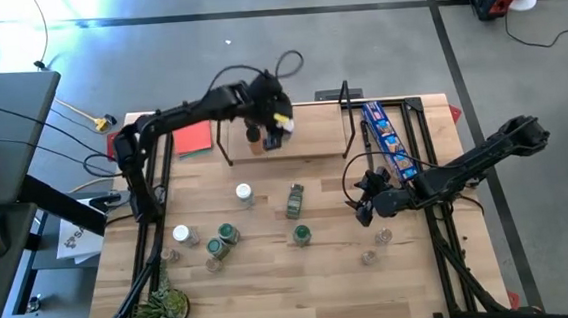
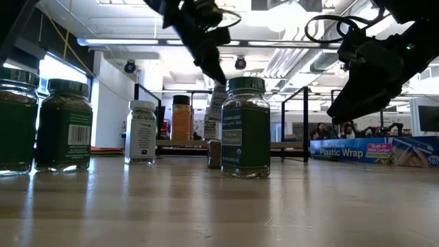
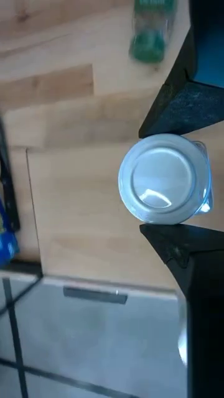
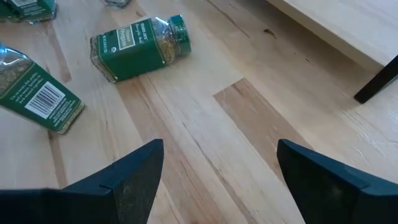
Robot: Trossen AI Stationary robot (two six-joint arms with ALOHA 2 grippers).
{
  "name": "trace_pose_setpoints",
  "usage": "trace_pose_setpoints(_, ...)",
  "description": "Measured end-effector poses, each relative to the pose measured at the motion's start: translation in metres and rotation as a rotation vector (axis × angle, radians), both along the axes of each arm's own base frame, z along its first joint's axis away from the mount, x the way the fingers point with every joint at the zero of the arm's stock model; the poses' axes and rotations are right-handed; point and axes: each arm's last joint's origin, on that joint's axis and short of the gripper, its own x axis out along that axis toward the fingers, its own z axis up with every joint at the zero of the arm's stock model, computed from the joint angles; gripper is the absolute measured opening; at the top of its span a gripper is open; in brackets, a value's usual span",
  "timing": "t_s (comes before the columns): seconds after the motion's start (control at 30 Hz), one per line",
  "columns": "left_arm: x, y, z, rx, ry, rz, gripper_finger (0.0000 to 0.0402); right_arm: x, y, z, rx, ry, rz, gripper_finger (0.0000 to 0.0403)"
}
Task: Shelf spices
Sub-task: Put the white seasoning bottle on the shelf aligned with the other white seasoning bottles
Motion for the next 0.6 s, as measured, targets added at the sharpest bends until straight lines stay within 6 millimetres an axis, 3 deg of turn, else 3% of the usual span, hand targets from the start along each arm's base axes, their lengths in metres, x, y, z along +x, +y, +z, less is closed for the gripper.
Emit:
trace_pose_setpoints(0.23, -0.013, 0.033, -0.009, -0.075, -0.010, 0.032, 0.0201, 0.000, 0.000, 0.000, 0.000, -0.001, 0.000, 0.0307)
trace_pose_setpoints(0.6, -0.006, 0.042, -0.035, -0.051, 0.081, 0.053, 0.0207, 0.000, 0.000, 0.000, -0.001, -0.004, -0.002, 0.0307)
